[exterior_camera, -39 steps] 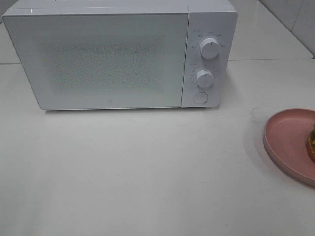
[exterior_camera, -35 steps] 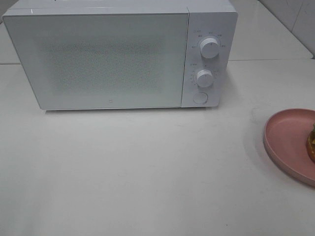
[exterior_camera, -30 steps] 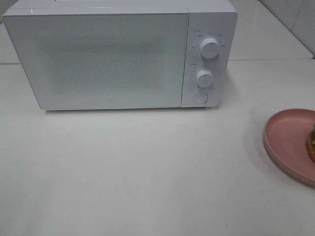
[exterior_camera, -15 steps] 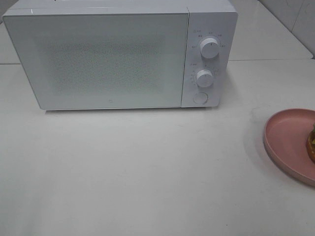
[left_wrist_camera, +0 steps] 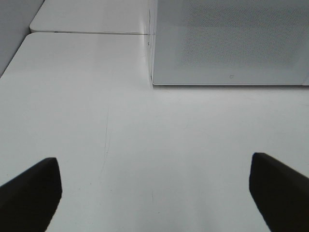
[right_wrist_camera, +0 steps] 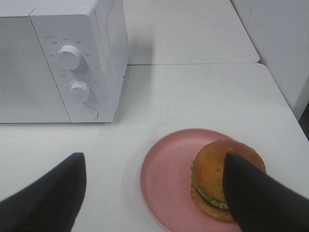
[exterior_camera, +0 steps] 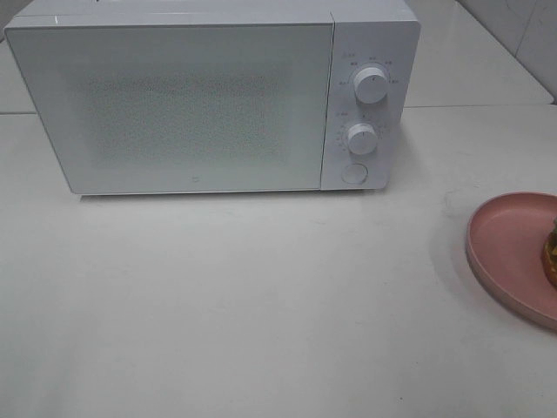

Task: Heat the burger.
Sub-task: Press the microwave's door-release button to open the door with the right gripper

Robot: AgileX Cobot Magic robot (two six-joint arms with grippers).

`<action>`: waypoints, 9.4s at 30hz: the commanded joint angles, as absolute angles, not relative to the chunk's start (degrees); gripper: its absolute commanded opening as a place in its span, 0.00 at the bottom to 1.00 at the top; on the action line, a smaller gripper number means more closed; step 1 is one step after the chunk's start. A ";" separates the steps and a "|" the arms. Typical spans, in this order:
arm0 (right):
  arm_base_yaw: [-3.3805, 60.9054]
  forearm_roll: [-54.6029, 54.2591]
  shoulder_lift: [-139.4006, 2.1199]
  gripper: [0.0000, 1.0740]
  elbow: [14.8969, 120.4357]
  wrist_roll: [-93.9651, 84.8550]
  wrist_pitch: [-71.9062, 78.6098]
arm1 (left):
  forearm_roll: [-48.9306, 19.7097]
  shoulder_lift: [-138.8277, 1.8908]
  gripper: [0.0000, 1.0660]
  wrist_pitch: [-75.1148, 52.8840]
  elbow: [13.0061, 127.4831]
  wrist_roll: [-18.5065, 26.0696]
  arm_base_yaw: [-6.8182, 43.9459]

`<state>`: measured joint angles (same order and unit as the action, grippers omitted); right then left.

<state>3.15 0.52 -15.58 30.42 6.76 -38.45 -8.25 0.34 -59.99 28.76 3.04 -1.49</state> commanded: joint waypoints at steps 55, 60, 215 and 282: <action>2.92 0.80 -50.71 0.70 19.77 6.42 22.86 | -8.25 1.72 0.92 -59.42 28.65 3.09 -1.66; 2.92 0.80 -54.32 0.70 17.88 5.16 27.90 | -8.25 1.72 0.92 -59.42 28.65 3.09 -1.66; 35.41 -42.17 -116.83 0.00 39.82 79.64 54.26 | -8.25 1.72 0.92 -59.42 28.65 3.09 -1.66; 31.40 -43.43 -124.56 0.00 53.11 79.30 59.59 | -8.25 1.72 0.92 -59.42 28.65 3.09 -1.66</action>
